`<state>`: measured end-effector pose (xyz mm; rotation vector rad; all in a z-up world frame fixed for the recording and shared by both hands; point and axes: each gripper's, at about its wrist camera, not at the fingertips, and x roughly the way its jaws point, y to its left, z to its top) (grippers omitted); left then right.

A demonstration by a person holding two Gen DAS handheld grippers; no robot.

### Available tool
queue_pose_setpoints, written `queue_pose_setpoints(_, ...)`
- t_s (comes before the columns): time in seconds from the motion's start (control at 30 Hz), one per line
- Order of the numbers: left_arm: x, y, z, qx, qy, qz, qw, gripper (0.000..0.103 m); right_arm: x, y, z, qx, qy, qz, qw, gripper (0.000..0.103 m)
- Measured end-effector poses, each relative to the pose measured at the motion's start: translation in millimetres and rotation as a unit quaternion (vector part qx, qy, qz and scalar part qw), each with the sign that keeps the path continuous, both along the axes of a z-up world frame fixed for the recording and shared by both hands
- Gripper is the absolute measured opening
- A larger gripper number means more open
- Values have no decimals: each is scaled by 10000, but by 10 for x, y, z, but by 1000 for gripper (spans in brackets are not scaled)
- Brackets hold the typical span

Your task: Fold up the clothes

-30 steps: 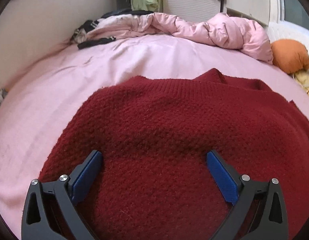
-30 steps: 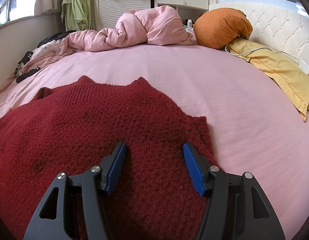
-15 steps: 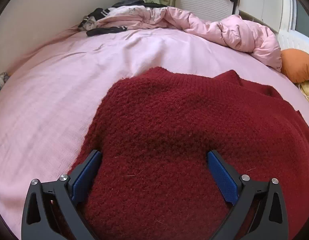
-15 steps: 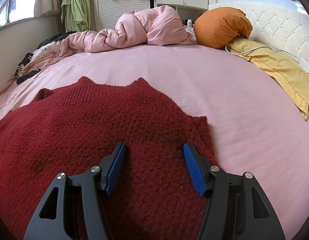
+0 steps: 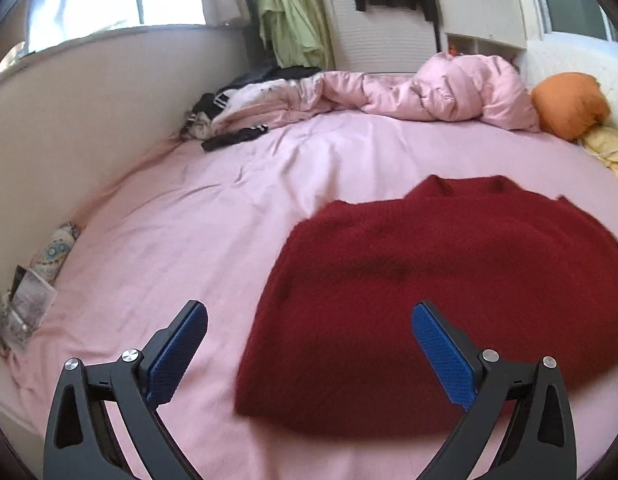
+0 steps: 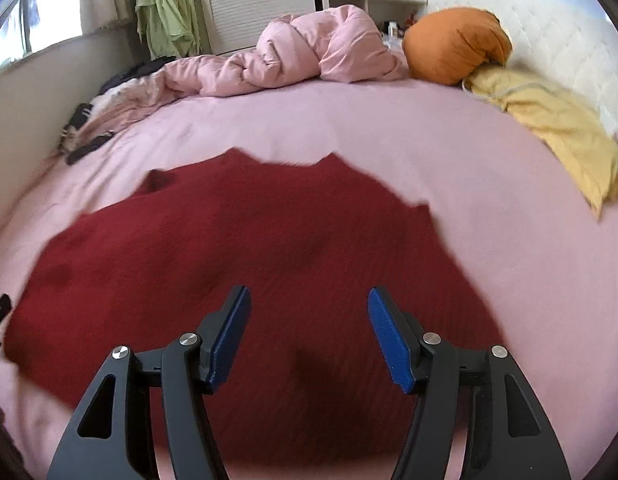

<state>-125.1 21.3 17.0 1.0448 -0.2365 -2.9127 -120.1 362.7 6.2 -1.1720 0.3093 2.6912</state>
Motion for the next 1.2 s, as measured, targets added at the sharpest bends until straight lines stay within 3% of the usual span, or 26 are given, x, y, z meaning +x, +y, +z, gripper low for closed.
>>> queue_pose_setpoints(0.13, 417, -67, 130, 797, -373, -258, 9958, 103, 420, -375, 185, 65, -103, 26, 9999, 62)
queue_pose_setpoints(0.2, 602, -68, 118, 967, -501, -268, 9937, 103, 613, -619, 288, 637, -274, 11, 9976, 63)
queue_pose_setpoints(0.27, 711, -34, 73, 969, -709, -359, 9921, 103, 775, -732, 422, 857, -181, 17, 9962, 63)
queue_pose_setpoints(0.37, 886, 0, 47, 977, -702, -407, 9919, 103, 1029, -772, 595, 315, 70, 67, 9995, 65)
queue_pose_setpoints(0.4, 921, 31, 24, 999, -670, -431, 9918, 103, 1093, -789, 609, 239, 111, 28, 9996, 71)
queue_pose_setpoints(0.5, 988, 141, -47, 976, -830, -761, 9888, 103, 1257, -979, 517, 742, 36, -89, 9972, 78)
queue_pose_setpoints(0.73, 858, 217, -183, 965, -1360, -1002, 9809, 103, 1322, -1092, 535, 865, 99, 57, 9962, 78)
queue_pose_setpoints(1.2, 929, 285, -145, 668, -1208, -1022, 9851, 103, 1321, -1050, 537, 720, 107, 100, 9973, 78)
